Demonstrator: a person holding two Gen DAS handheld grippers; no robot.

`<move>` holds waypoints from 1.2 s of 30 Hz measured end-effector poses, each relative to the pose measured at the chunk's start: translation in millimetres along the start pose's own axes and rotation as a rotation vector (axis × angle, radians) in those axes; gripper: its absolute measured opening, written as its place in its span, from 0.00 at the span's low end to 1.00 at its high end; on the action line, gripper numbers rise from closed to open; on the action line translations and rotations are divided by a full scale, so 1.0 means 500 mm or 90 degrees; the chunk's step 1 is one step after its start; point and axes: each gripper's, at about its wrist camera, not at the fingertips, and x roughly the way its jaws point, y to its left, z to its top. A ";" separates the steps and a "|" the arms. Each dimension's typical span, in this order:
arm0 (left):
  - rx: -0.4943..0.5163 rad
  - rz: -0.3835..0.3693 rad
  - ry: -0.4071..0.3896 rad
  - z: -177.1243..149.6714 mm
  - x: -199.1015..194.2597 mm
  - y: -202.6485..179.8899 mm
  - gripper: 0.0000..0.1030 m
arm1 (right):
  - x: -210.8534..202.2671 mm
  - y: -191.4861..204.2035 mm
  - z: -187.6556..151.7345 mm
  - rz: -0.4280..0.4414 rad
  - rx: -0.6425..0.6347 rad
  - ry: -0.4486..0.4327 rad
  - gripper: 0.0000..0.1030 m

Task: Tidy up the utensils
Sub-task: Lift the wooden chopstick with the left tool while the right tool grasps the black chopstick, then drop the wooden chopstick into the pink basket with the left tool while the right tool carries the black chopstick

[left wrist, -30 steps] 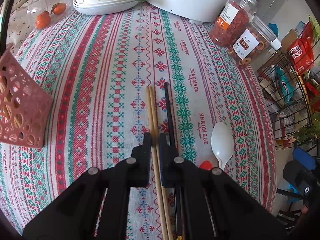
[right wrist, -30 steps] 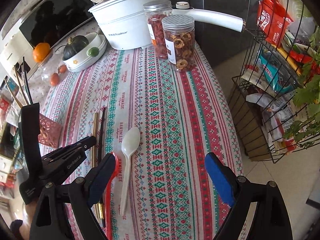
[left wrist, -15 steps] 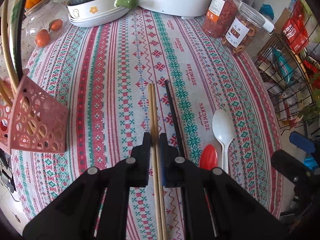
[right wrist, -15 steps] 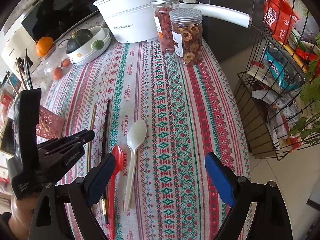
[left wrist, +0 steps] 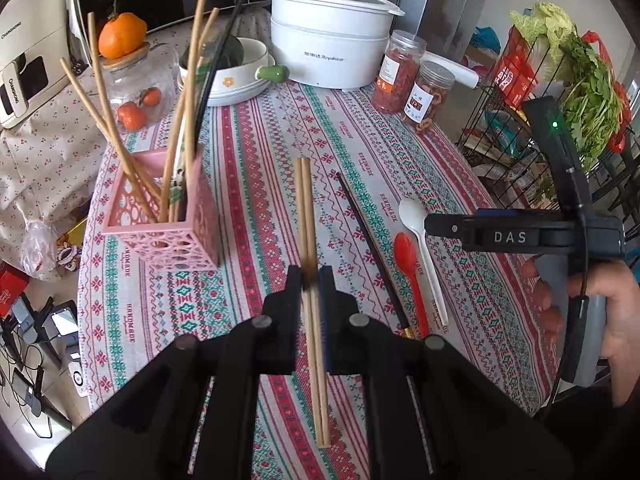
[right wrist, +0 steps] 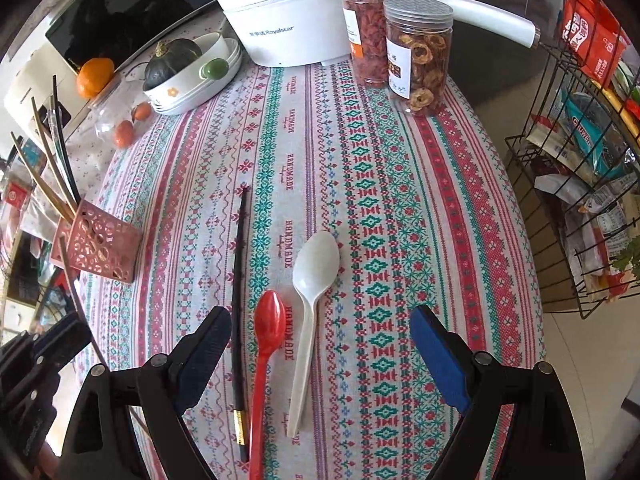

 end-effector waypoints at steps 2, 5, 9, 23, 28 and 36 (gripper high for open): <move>-0.018 0.002 -0.022 -0.009 -0.022 0.028 0.09 | 0.012 0.018 0.005 0.013 0.001 0.004 0.88; -0.049 0.002 -0.045 -0.015 -0.045 0.068 0.09 | 0.036 0.044 0.014 0.038 0.002 0.017 0.79; -0.084 -0.022 -0.055 -0.013 -0.066 0.101 0.09 | 0.069 0.080 0.030 0.044 -0.024 0.021 0.54; -0.097 -0.026 -0.060 -0.024 -0.071 0.127 0.09 | 0.155 0.169 0.025 -0.078 -0.192 -0.002 0.07; -0.111 -0.028 -0.084 -0.030 -0.095 0.134 0.09 | 0.124 0.171 -0.003 -0.040 -0.203 -0.017 0.05; -0.121 -0.038 -0.195 -0.030 -0.187 0.137 0.08 | -0.046 0.158 -0.043 0.021 -0.180 -0.128 0.05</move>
